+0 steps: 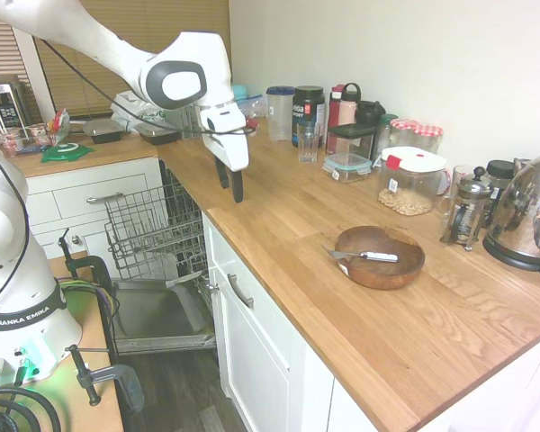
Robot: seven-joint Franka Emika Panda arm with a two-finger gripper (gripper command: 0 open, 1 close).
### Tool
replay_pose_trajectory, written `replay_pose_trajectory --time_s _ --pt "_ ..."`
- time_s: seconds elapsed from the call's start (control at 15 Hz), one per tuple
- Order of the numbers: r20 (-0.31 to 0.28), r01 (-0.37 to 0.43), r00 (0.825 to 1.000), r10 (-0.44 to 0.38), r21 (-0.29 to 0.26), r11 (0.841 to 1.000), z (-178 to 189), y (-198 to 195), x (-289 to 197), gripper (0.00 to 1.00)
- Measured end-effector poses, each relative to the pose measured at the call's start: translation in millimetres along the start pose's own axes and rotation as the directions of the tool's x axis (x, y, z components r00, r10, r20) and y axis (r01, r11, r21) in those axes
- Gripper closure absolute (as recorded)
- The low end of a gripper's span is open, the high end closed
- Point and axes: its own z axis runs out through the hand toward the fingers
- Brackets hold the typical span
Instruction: Put the fork in the dishwasher
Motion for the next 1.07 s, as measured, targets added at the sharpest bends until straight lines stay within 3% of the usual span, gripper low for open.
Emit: replay_pose_trajectory --time_s 0.2,0.53,0.8,1.07 --pt "-0.051 -0.09 0.994 0.094 0.07 0.993 -45 33 46 0.0" --pt "-0.035 -0.196 0.978 0.203 0.156 0.968 -78 81 159 0.0" --pt "0.016 -0.28 0.96 0.281 0.147 0.949 -46 87 248 0.0" --pt "0.043 -0.311 0.95 0.309 0.051 0.949 24 74 310 0.0"
